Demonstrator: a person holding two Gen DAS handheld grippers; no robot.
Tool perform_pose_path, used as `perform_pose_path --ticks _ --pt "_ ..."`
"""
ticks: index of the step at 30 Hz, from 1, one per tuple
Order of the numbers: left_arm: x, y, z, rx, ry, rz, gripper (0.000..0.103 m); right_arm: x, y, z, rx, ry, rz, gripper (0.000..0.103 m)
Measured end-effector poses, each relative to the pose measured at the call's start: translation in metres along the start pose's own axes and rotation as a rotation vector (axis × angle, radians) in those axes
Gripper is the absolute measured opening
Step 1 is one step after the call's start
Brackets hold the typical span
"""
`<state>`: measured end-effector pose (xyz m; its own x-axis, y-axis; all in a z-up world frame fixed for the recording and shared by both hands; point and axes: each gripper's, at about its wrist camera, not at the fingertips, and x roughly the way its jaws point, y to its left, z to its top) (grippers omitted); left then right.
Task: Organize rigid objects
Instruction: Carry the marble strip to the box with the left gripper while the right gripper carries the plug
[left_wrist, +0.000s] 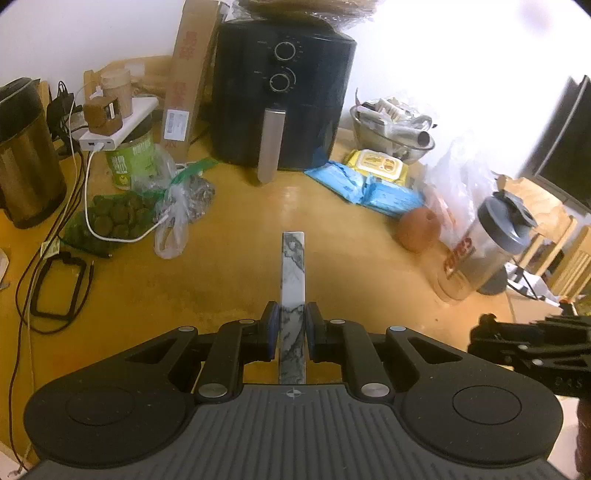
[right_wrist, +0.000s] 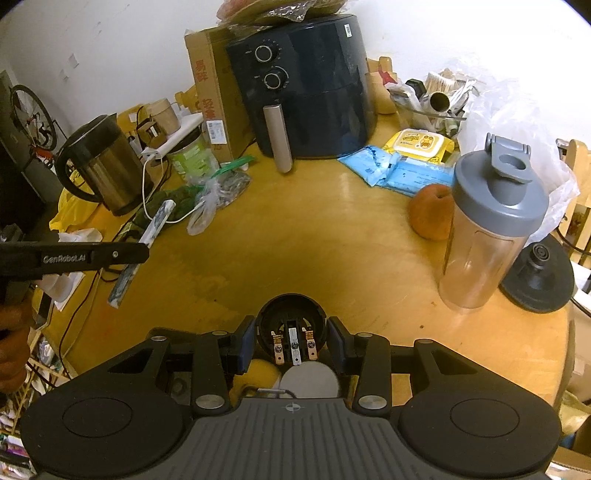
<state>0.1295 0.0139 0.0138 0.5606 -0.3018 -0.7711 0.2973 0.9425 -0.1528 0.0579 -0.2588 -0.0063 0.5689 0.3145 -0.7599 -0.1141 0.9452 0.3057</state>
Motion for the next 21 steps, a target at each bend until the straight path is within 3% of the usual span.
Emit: perform_pose_path --ticks 16,21 --pt "-0.024 -0.01 -0.054 0.024 0.058 -0.084 0.015 -0.015 0.015 -0.019 0.003 -0.005 0.006 0.044" --pt "-0.026 -0.017 -0.06 0.052 0.032 -0.15 0.018 -0.021 0.02 -0.025 0.008 -0.008 0.012 0.044"
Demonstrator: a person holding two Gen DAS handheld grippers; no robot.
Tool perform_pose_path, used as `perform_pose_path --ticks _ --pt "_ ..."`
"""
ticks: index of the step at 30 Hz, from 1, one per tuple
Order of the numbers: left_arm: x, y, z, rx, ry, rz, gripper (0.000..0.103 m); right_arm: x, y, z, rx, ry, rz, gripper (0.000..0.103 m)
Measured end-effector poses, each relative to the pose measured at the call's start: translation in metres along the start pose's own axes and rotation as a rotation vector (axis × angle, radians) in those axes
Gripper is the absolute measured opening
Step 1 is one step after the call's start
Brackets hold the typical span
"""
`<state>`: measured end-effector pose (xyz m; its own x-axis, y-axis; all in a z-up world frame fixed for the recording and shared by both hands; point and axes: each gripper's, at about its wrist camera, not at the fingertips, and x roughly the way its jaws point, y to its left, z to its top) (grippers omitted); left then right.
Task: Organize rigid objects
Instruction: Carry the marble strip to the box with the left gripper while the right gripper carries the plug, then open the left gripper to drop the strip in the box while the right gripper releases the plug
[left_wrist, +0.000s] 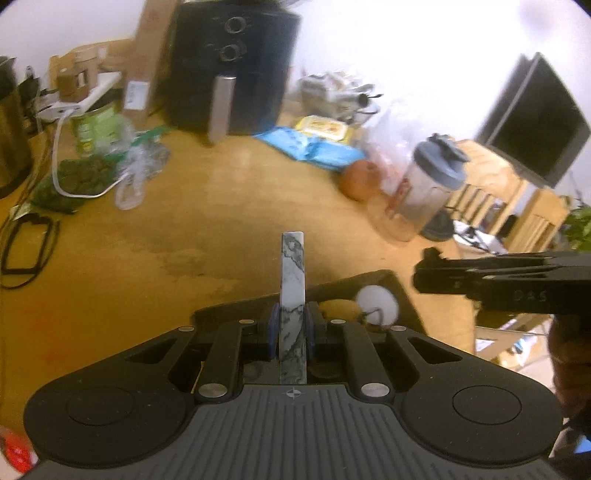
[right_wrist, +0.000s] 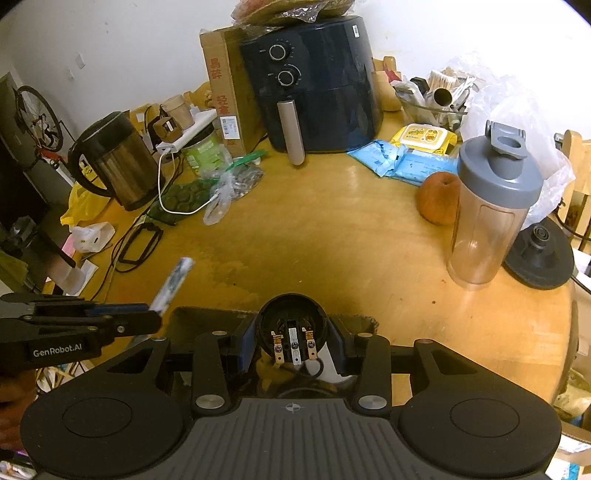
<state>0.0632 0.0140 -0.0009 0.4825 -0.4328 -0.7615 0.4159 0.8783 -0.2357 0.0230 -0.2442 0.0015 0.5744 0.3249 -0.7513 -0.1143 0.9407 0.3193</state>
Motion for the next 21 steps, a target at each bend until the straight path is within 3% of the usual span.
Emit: perform_pose_path --ticks 4,9,14,21 --pt "0.002 -0.008 -0.007 0.033 0.014 0.04 0.027 -0.003 0.005 -0.006 -0.002 0.001 0.002 0.044" --pt "-0.007 -0.011 -0.024 0.044 0.014 0.099 0.052 -0.005 0.009 -0.014 0.001 0.006 0.002 0.044" --pt "-0.015 -0.011 -0.039 0.024 0.027 0.14 0.052 -0.007 0.013 -0.024 -0.001 0.019 0.003 0.044" --pt "-0.025 0.002 -0.058 -0.106 0.053 0.2 0.053 -0.006 0.024 -0.035 -0.011 0.036 0.015 0.044"
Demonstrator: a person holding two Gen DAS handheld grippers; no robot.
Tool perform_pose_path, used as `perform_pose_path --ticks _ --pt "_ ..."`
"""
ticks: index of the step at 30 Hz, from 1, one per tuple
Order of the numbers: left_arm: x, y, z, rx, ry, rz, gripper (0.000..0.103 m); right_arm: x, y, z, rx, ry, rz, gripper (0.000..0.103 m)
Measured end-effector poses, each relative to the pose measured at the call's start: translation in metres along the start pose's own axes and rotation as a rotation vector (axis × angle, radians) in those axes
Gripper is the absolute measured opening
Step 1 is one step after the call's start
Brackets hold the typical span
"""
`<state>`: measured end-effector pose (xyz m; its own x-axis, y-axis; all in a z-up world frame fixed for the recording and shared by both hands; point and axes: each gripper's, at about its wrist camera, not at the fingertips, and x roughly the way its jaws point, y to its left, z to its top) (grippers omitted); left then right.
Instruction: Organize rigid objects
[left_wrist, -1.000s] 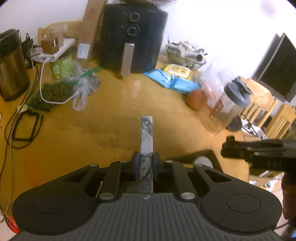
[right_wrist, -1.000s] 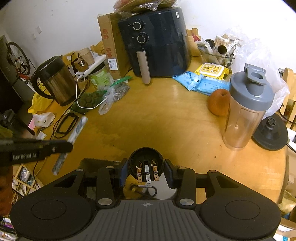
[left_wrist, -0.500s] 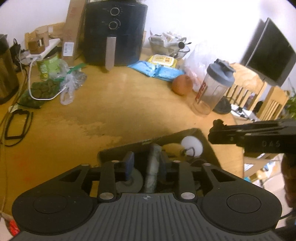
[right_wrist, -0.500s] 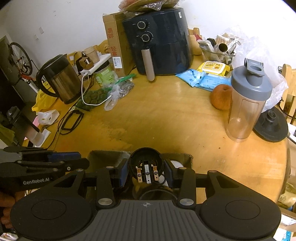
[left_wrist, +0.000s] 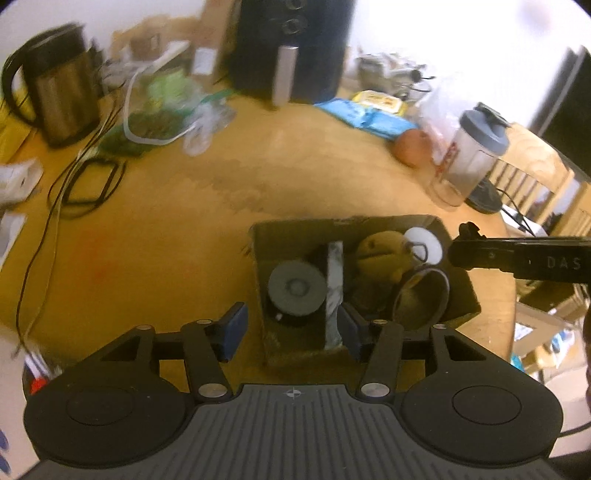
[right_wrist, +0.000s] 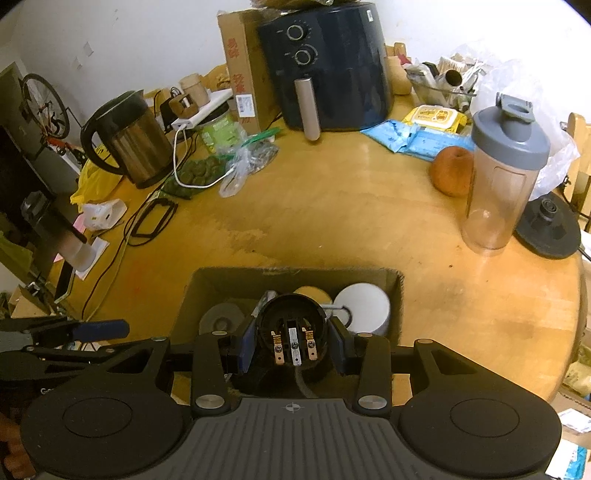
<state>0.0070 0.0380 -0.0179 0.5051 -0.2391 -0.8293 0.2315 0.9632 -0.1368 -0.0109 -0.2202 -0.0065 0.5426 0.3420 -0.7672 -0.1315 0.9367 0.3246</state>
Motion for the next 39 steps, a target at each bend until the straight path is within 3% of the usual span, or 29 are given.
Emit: perform_pose_path --ticks 27,29,30,31,34,36,39 --pt "-0.021 0.03 -0.025 -0.143 -0.008 0.052 0.053 0.024 0.081 0.02 -0.204 0.037 0.171 0.044" --pt "-0.021 0.032 -0.025 -0.151 -0.007 0.056 0.053 0.028 0.088 0.021 -0.236 0.054 0.186 0.061" --pt "-0.021 0.032 -0.025 -0.154 -0.006 0.058 0.053 0.029 0.091 0.022 -0.244 0.054 0.174 0.084" --pt "-0.021 0.032 -0.024 -0.155 -0.005 0.059 0.053 0.029 0.092 0.021 -0.251 0.045 0.156 0.097" --pt "-0.02 0.032 -0.023 -0.158 0.001 0.064 0.057 0.031 0.089 0.02 -0.253 0.051 0.132 0.1" --pt "-0.019 0.032 -0.022 -0.167 -0.006 0.069 0.081 0.032 0.083 0.018 -0.244 0.058 0.09 0.103" --pt "-0.018 0.028 -0.02 -0.16 -0.011 0.074 0.082 0.032 0.069 0.014 -0.201 0.064 0.025 0.103"
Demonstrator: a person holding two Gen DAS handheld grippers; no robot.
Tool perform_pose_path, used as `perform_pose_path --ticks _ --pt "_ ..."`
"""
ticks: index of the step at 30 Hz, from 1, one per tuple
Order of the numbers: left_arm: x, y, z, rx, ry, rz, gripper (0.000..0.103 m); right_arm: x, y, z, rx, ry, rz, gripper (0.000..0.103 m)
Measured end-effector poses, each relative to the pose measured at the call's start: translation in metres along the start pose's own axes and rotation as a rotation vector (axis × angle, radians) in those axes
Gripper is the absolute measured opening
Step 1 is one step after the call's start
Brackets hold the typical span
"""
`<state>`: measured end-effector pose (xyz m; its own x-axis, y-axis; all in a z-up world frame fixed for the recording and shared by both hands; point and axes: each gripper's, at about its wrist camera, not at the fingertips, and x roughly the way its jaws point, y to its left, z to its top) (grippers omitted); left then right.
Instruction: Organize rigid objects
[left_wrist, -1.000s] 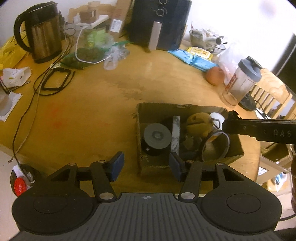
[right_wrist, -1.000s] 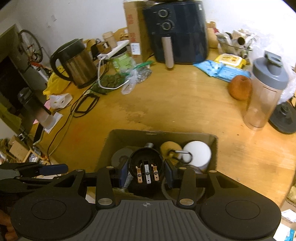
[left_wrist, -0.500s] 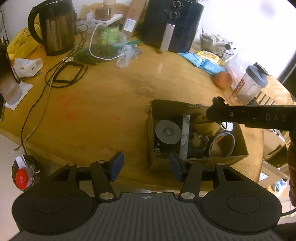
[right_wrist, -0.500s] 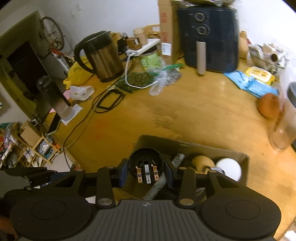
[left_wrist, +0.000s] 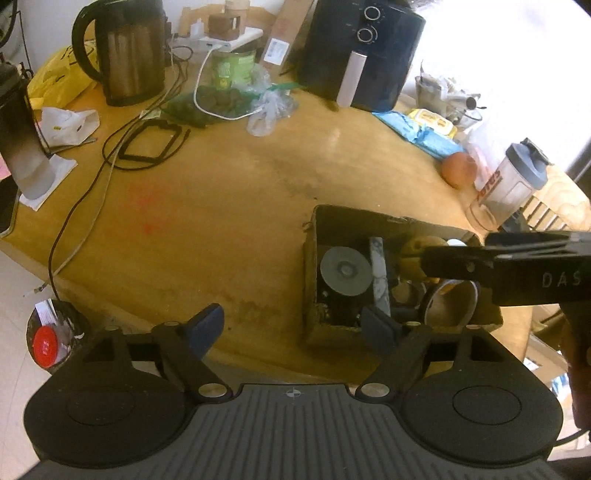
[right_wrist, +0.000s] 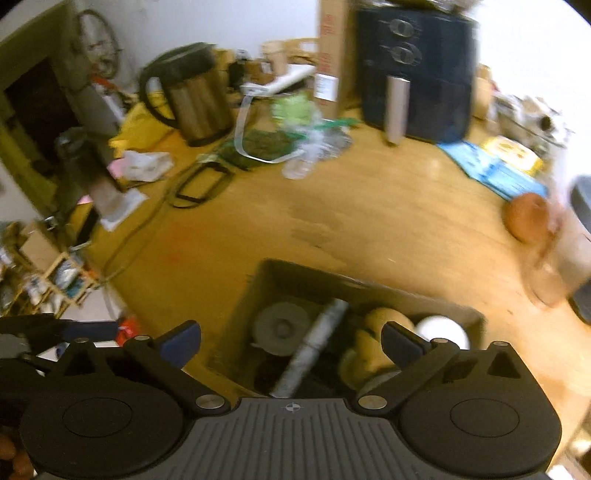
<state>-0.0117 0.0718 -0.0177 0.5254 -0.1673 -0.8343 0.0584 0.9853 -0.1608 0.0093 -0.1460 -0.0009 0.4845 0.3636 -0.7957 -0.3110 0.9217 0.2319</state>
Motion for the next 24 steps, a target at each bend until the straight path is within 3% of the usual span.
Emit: perform_pose_path --ticks 2,5,8,15,19,24 --pt "0.001 -0.004 0.003 0.016 -0.001 -0.004 0.083 -0.002 -0.01 -0.005 0.035 0.006 -0.033 0.103" --pt "0.001 -0.011 0.005 0.048 -0.031 -0.001 0.097 -0.006 -0.022 -0.012 0.072 0.003 -0.09 0.103" --pt "-0.001 -0.02 0.007 0.092 -0.076 0.011 0.103 -0.008 -0.032 -0.019 0.098 0.008 -0.155 0.103" --pt "0.005 -0.039 0.014 0.189 -0.066 0.066 0.103 -0.007 -0.053 -0.034 0.171 0.064 -0.237 0.103" --pt "0.012 -0.043 0.014 0.206 -0.017 0.099 0.103 -0.002 -0.059 -0.042 0.182 0.124 -0.261 0.103" --pt "0.026 -0.037 0.01 0.137 0.1 0.084 0.103 0.002 -0.06 -0.049 0.194 0.177 -0.272 0.103"
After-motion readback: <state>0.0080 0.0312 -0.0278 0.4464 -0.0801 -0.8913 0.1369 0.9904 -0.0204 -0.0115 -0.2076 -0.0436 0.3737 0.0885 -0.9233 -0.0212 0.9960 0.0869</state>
